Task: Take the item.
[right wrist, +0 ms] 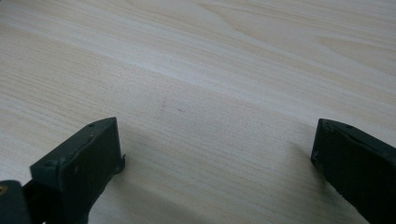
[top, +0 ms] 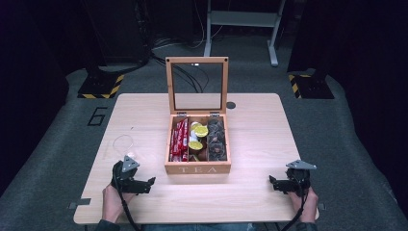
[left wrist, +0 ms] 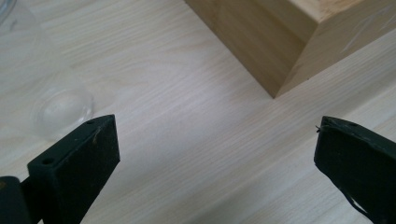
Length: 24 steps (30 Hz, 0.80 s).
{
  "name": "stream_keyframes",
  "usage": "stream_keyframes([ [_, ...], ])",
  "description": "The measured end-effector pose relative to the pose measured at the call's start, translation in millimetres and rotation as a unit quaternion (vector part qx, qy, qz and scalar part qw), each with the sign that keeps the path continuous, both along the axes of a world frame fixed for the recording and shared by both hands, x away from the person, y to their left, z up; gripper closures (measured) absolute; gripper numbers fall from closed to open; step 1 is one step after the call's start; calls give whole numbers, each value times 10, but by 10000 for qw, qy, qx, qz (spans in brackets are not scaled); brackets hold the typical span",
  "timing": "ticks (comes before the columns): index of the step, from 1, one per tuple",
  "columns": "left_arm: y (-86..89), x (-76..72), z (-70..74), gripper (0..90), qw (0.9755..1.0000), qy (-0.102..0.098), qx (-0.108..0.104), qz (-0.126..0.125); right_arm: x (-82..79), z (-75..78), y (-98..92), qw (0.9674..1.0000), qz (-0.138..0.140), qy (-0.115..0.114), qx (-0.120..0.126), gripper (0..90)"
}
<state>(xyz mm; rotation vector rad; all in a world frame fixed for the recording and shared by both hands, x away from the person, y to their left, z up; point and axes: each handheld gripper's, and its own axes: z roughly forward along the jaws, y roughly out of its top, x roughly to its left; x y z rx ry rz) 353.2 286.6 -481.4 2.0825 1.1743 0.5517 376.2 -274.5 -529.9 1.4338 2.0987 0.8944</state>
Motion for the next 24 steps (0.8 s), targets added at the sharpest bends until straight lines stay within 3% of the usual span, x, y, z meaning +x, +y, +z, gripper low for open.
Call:
stream_keyframes([
  [14, -243, 104, 219, 2, 9990, -54, 91, -436, 5, 1, -6, 10000, 32, 3, -14, 8],
  [24, -381, 210, 367, 2, 9971, -73, 291, -697, 5, -1, -4, 10000, 19, -16, -11, 7],
])
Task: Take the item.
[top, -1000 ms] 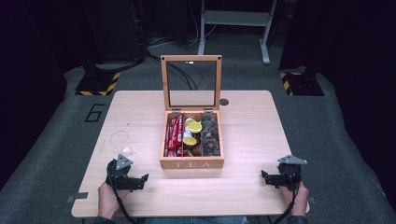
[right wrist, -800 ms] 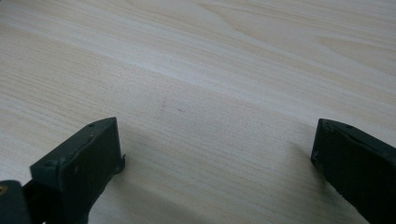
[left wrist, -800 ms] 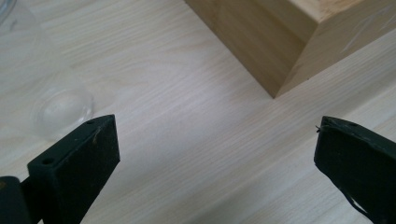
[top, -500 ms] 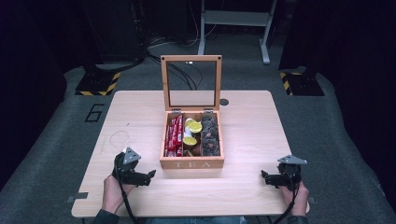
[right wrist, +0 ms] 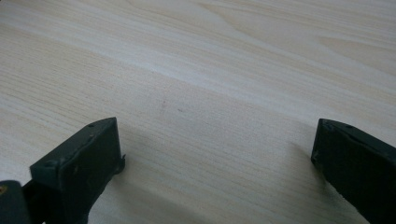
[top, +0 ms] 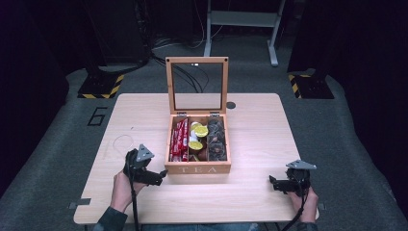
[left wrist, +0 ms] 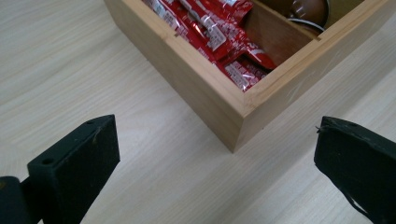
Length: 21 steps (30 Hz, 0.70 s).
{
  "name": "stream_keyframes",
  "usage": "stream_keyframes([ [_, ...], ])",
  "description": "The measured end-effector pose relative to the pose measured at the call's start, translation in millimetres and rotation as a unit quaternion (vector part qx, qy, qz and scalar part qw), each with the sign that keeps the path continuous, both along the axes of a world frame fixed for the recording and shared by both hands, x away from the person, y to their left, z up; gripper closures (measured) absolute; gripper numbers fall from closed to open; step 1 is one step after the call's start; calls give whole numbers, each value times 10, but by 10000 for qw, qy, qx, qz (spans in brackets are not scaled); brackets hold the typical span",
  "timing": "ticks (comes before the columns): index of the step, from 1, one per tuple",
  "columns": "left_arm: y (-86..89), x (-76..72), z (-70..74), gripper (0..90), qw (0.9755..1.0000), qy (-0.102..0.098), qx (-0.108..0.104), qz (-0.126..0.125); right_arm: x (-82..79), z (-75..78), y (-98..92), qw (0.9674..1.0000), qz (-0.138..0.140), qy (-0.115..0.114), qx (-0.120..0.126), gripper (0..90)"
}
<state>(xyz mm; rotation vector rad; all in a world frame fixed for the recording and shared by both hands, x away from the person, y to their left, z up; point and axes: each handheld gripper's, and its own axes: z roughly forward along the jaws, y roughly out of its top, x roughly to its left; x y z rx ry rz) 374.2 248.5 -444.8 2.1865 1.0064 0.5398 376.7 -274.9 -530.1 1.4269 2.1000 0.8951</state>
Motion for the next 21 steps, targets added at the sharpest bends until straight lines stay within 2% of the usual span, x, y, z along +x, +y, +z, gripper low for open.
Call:
stream_keyframes([
  [4, -37, 49, 61, 2, 9999, 4, -75, -77, 0, 2, -1, 10000, 6, 14, -1, 7],
  [10, -123, 125, 128, 2, 9998, 9, -60, -208, 1, -1, 2, 10000, -14, -4, 6, 5],
  [14, -224, 188, 167, 2, 9996, -65, -55, -278, 1, -1, 2, 10000, -12, -5, 26, 5],
  [21, -391, 330, 290, 3, 9988, -67, -70, -485, 2, -2, 2, 10000, -15, -3, 7, 5],
])
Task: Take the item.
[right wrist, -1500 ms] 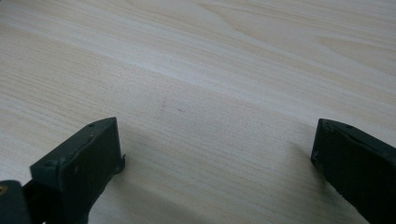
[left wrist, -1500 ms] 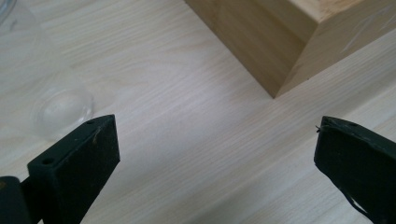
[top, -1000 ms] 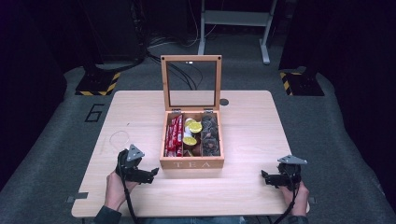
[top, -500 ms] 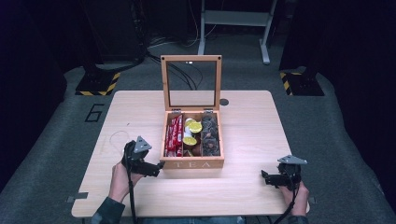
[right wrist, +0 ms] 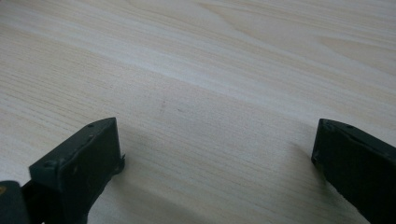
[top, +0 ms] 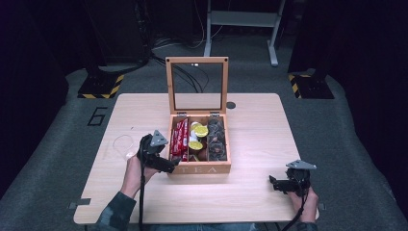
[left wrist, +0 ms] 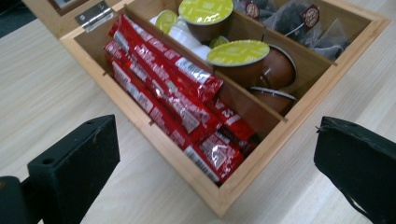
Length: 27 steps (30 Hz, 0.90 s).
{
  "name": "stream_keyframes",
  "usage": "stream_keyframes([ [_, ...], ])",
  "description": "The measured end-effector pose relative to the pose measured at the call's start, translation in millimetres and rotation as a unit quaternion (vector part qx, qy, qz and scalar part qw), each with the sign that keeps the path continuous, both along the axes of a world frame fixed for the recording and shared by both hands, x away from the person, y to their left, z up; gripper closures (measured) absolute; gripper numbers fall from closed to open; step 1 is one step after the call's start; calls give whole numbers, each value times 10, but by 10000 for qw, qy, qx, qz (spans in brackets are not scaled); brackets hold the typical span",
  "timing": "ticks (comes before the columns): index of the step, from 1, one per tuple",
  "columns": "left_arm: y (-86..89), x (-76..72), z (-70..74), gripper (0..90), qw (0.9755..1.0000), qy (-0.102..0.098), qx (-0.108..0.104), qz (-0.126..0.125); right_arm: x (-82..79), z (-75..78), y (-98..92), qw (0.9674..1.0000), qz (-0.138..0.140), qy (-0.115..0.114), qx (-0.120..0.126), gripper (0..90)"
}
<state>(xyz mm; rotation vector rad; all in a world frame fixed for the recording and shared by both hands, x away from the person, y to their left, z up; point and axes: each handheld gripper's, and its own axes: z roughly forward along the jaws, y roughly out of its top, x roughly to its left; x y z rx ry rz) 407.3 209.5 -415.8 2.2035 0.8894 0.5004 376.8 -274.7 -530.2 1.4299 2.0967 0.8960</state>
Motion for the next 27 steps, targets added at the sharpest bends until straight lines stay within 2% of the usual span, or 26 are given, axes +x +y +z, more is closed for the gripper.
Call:
stream_keyframes([
  [12, -254, 179, 66, 4, 9996, 15, 79, -281, 0, 1, 1, 10000, 6, 5, 32, 5],
  [27, -593, 315, 100, 3, 9976, 104, -16, -679, 0, 1, 1, 10000, 5, 3, 31, 5],
])
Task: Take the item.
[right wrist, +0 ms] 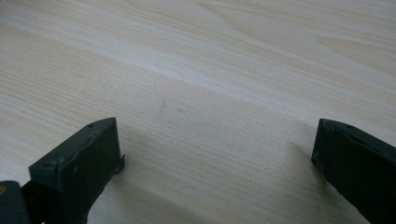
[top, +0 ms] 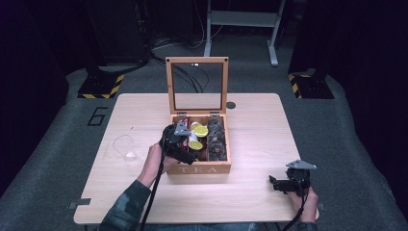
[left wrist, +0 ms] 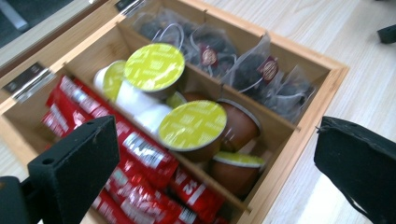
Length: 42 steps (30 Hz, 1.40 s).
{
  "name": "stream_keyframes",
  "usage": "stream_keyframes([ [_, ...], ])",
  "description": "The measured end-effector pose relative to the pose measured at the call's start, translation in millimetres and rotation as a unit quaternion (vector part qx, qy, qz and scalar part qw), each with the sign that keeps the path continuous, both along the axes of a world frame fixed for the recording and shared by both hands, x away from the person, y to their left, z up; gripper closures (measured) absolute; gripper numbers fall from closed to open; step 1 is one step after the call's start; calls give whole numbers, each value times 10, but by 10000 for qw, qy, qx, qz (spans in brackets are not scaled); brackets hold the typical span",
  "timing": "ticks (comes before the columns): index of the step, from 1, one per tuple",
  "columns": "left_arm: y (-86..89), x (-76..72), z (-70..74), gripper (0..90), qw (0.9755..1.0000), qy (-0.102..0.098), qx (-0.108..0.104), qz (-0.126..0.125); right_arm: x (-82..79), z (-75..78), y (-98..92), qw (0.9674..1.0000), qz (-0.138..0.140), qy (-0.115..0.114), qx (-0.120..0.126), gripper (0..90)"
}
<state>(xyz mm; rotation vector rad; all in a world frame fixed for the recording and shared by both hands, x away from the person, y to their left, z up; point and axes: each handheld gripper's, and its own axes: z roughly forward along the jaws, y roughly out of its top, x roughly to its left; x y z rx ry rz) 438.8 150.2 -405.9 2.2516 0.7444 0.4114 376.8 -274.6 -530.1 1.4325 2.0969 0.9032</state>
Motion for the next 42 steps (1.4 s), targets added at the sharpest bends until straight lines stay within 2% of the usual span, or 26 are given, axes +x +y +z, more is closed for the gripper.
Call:
stream_keyframes([
  [6, -212, 98, -5, 7, 9998, -26, 52, -205, 0, 0, 0, 10000, 0, -1, 1, 5],
  [7, -239, 115, -14, 8, 9998, 30, 40, -208, 0, 0, 0, 10000, 0, 1, 0, 5],
  [12, -328, 165, -49, 9, 9997, 87, 29, -248, 0, 0, 0, 10000, -1, -2, 0, 5],
  [13, -371, 183, -59, 10, 9994, 109, 47, -330, 0, 0, 0, 10000, -1, -2, -1, 5],
  [21, -535, 258, -96, 58, 9986, 130, 82, -513, 0, 0, 0, 10000, -1, -2, 0, 5],
  [31, -743, 317, -156, 258, 9969, 236, 240, -707, 0, 0, 0, 10000, -1, -3, 1, 5],
  [38, -804, 350, -206, 408, 9968, 311, 373, -628, 0, 0, -1, 10000, 4, 0, -3, 5],
  [39, -821, 363, -226, 421, 9962, 382, 427, -657, 2, 0, -2, 10000, 11, -9, -10, 5],
  [42, -846, 369, -251, 467, 9960, 389, 483, -647, 0, 0, 0, 10000, -1, 0, 1, 5],
])
